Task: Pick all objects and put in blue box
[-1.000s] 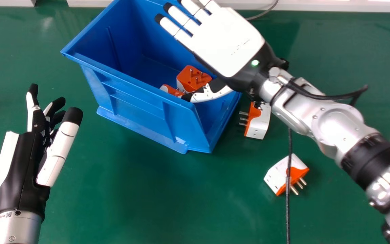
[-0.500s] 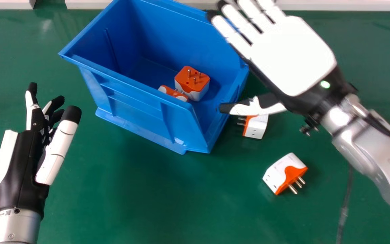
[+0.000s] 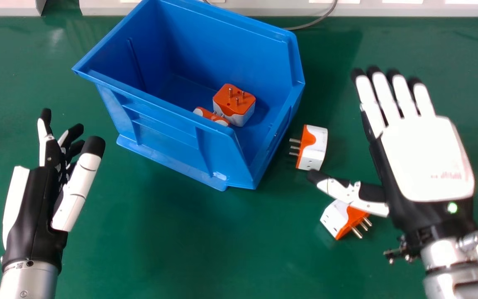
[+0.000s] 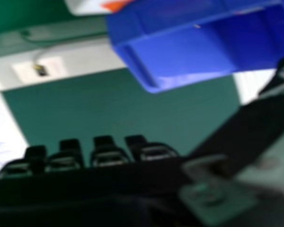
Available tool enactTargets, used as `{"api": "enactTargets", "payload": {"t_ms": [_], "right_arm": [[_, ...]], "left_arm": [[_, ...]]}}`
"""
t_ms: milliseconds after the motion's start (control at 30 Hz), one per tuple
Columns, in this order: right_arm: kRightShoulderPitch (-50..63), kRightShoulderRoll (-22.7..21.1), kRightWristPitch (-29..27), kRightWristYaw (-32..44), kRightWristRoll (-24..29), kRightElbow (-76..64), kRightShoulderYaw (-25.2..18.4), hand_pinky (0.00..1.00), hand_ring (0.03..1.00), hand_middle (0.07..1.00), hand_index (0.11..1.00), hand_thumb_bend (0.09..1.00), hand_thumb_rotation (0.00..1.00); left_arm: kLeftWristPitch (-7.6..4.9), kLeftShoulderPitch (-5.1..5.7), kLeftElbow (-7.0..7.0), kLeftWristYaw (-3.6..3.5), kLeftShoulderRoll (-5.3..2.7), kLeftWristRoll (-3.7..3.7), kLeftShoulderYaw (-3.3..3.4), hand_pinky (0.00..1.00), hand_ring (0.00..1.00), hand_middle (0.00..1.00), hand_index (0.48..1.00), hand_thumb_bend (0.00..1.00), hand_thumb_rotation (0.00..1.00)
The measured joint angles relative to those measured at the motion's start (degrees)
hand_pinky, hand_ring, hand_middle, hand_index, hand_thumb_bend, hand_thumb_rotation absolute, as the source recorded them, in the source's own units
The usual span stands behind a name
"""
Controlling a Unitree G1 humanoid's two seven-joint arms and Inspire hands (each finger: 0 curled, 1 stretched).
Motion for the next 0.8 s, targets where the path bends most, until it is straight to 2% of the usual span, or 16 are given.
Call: {"api": "enactTargets", "payload": {"t_ms": [100,300,433,533,800], "right_arm": [[1.58,2.99,2.15,-0.53,-0.64,0.51,0.93,1.00,1.000,1.000,1.000,0.500,0.68],[4.27,8.54,3.79,-5.23,0.35,5.67,2.55,0.98,1.000,1.000,1.000,0.499,0.62],[4.50,10.40,4.45,-6.46,1.06,9.03,3.20,0.98,1.000,1.000,1.000,0.509,0.63],[4.44,10.51,5.04,-6.27,1.97,10.54,3.44,1.00,1.000,1.000,1.000,0.509,0.63],[4.10,10.38,8.51,-3.78,1.96,12.37,4.81,0.99,1.000,1.000,1.000,0.518,0.61]], "left_arm": [[-1.06,-0.07,1.02,0.20,-0.24,0.01,-0.31,0.85,0.90,0.93,0.910,0.80,0.91],[-2.19,-0.19,3.07,0.52,-0.42,-0.16,-0.29,0.85,0.90,0.93,0.910,0.80,0.91],[-2.26,-0.27,3.19,0.51,-0.44,-0.27,-0.25,0.85,0.91,0.93,0.912,0.80,0.91],[-2.26,-0.28,3.18,0.51,-0.49,-0.73,-0.21,0.86,0.91,0.93,0.913,0.80,0.91],[-2.32,-0.33,3.18,0.46,-0.40,-0.81,0.27,0.86,0.91,0.94,0.917,0.80,0.91]]}}
